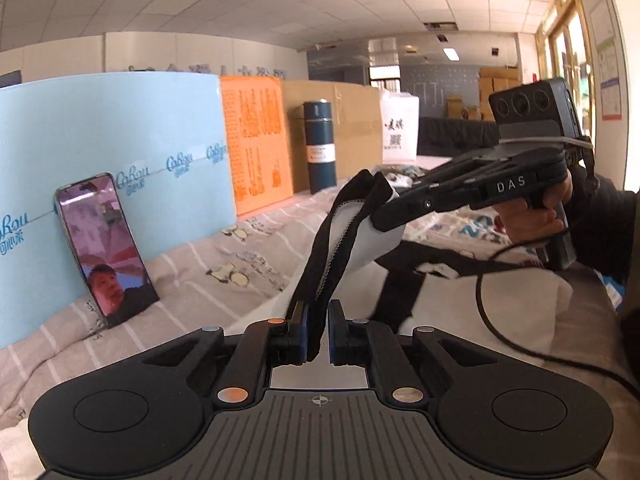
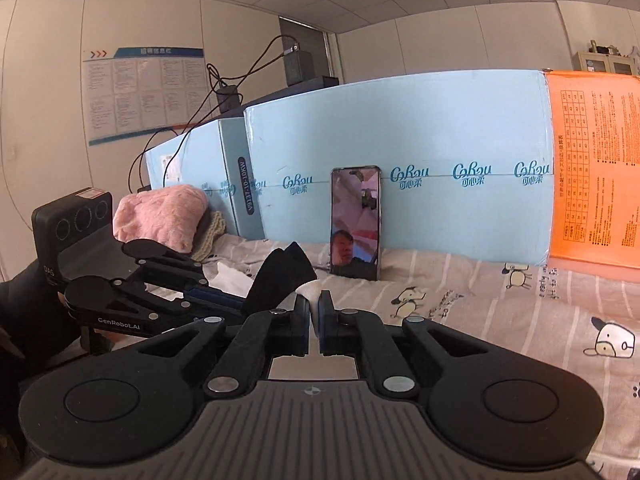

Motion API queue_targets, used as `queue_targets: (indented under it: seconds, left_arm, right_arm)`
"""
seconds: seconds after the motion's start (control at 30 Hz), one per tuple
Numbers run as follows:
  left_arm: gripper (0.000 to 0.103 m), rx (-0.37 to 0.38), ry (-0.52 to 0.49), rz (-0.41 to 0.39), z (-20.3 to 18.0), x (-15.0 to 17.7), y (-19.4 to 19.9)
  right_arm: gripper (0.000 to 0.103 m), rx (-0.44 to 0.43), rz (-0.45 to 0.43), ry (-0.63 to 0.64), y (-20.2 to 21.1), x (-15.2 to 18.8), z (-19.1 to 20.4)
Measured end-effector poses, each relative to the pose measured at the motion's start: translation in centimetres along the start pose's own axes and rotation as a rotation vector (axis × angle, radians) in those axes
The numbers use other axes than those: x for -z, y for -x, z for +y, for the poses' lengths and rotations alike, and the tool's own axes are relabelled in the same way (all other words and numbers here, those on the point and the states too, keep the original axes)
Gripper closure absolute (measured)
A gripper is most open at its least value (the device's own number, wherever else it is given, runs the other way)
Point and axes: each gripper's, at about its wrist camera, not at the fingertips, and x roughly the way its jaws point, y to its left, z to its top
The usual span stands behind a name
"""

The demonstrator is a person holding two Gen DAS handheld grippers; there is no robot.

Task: Fold clothes

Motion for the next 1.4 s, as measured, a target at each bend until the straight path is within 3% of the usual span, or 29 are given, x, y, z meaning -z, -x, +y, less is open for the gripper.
queue_targets:
  seconds: [0.1,0.17,0.2,0.23,0.27,0.33,0.47,0.53,0.6,0.67,0.77,0.9,0.97,1.03,1.1,1.13,1.17,1.4]
  left_arm:
    - [0.087,0.023,-0.017,0.065,-0.5,0.8,0.1]
    - [0.067,0.032,-0.005,0.073,-0.4,1.5,1.0]
    - [0.062,0.01,0.01,0.056,0.0,1.6,1.6]
    - [0.055,-0.031,0.024,0.041,0.6,1.5,2.1]
    - [0.052,-0.098,0.051,0.032,1.6,1.5,2.6]
    - [0.051,-0.249,0.142,0.025,4.2,1.7,3.3]
    - [0.051,-0.528,0.422,0.037,10.0,2.7,4.3]
    - [0.051,-0.601,0.569,0.043,12.0,3.7,5.0]
    - [0.05,-0.622,0.598,0.003,12.7,4.3,5.8]
    - [0.045,-0.678,0.437,0.049,11.8,3.6,5.8]
    - [0.028,-0.685,0.11,0.243,10.9,3.6,4.0]
    - [0.03,-0.658,-0.336,0.509,9.8,3.8,1.3]
    - [0.035,-0.623,-0.481,0.589,9.8,4.4,0.3]
    - [0.045,-0.575,-0.588,0.644,9.8,4.8,-0.5]
    - [0.067,-0.514,-0.668,0.692,9.7,5.2,-1.3]
    - [0.092,-0.482,-0.694,0.731,9.6,5.5,-1.7]
    - [0.102,-0.459,-0.722,0.763,9.4,5.9,-2.0]
    - [0.102,-0.501,-0.869,0.801,7.3,8.1,-0.7]
  right_arm:
    - [0.098,0.011,0.067,0.022,0.2,2.1,0.8]
    - [0.097,0.018,0.104,0.03,0.4,3.2,1.0]
    - [0.088,0.019,0.11,0.028,0.6,3.5,1.0]
    - [0.066,0.018,0.106,0.023,0.9,3.8,1.0]
    - [0.058,0.016,0.095,0.014,1.1,3.9,1.0]
    - [0.054,-0.006,0.051,-0.023,1.6,3.8,0.6]
    - [0.046,-0.007,0.022,-0.064,1.6,3.8,0.1]
    - [0.045,-0.003,0.023,-0.074,1.5,3.8,0.0]
    - [0.043,0.001,0.025,-0.084,1.4,3.9,-0.2]
    - [0.041,0.005,0.026,-0.094,1.3,4.0,-0.4]
    - [0.037,0.006,0.028,-0.123,1.3,4.1,-0.9]
    - [0.036,0.003,0.029,-0.138,1.3,4.2,-1.1]
    - [0.035,0.005,0.026,-0.135,1.4,4.2,-1.1]
    - [0.034,0.006,0.024,-0.135,1.4,4.2,-1.1]
    - [0.034,0.005,0.024,-0.138,1.4,4.2,-1.2]
    - [0.033,0.004,0.026,-0.141,1.4,4.2,-1.2]
    - [0.033,0.004,0.027,-0.143,1.4,4.3,-1.3]
    - [0.033,-0.003,0.025,-0.147,1.4,4.3,-1.3]
